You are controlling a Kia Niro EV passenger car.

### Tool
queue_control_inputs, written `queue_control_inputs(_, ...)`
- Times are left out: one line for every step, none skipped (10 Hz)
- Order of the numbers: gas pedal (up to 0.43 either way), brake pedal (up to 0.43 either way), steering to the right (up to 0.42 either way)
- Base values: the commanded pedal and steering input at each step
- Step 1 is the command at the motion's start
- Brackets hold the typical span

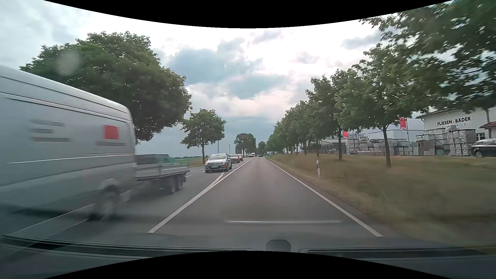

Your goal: Follow the waypoints while adhering to traffic rules and regulations

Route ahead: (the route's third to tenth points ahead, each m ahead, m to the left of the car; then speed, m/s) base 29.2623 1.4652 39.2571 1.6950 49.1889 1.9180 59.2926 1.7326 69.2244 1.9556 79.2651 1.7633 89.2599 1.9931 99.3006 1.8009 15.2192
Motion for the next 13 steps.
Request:
queue_control_inputs(0.409,0.000,-0.004)
queue_control_inputs(0.409,0.000,-0.004)
queue_control_inputs(0.409,0.000,-0.003)
queue_control_inputs(0.409,0.000,-0.003)
queue_control_inputs(0.409,0.000,-0.003)
queue_control_inputs(0.409,0.000,-0.003)
queue_control_inputs(0.409,0.000,-0.003)
queue_control_inputs(0.409,0.000,-0.003)
queue_control_inputs(0.409,0.000,-0.003)
queue_control_inputs(0.409,0.000,-0.003)
queue_control_inputs(0.409,0.000,-0.003)
queue_control_inputs(0.409,0.000,-0.002)
queue_control_inputs(0.409,0.000,-0.002)
